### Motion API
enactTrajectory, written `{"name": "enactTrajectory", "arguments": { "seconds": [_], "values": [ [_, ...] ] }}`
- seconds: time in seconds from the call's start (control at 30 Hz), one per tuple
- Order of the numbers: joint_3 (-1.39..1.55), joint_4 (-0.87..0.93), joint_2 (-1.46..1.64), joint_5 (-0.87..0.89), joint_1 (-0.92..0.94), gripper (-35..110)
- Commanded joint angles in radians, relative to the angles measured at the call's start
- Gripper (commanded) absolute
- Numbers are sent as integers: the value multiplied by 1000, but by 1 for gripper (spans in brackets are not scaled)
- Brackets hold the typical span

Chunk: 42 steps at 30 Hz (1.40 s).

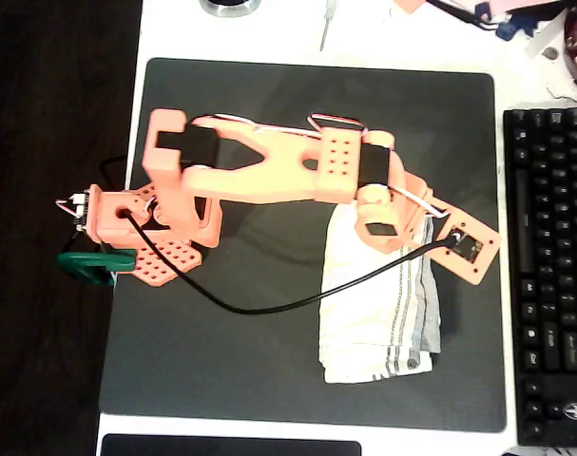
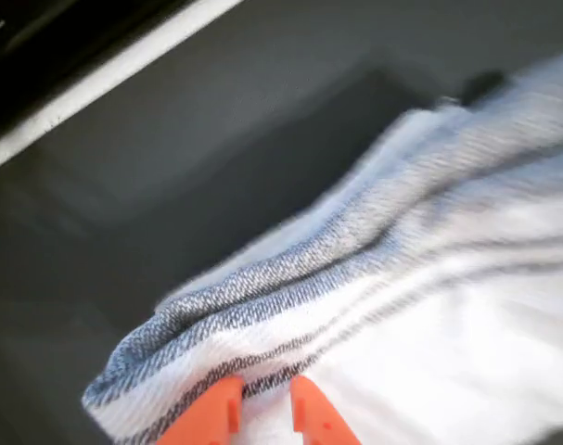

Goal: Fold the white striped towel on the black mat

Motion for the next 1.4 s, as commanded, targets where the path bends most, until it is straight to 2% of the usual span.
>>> {"name": "enactTrajectory", "arguments": {
  "seconds": [0.0, 0.23, 0.43, 0.6, 0.8, 0.93, 1.17, 1.37],
  "values": [
    [-38, -31, -61, 11, -21, 6],
    [-57, -126, -222, 34, -80, 6],
    [-58, -91, -169, 26, -84, 7],
    [-103, 28, -23, -35, 17, 7],
    [-104, 87, 66, -130, 186, 7],
    [-71, 23, 28, -199, 275, 7],
    [-37, -190, -143, -264, 339, 7],
    [-54, -215, -170, -285, 342, 7]
  ]
}}
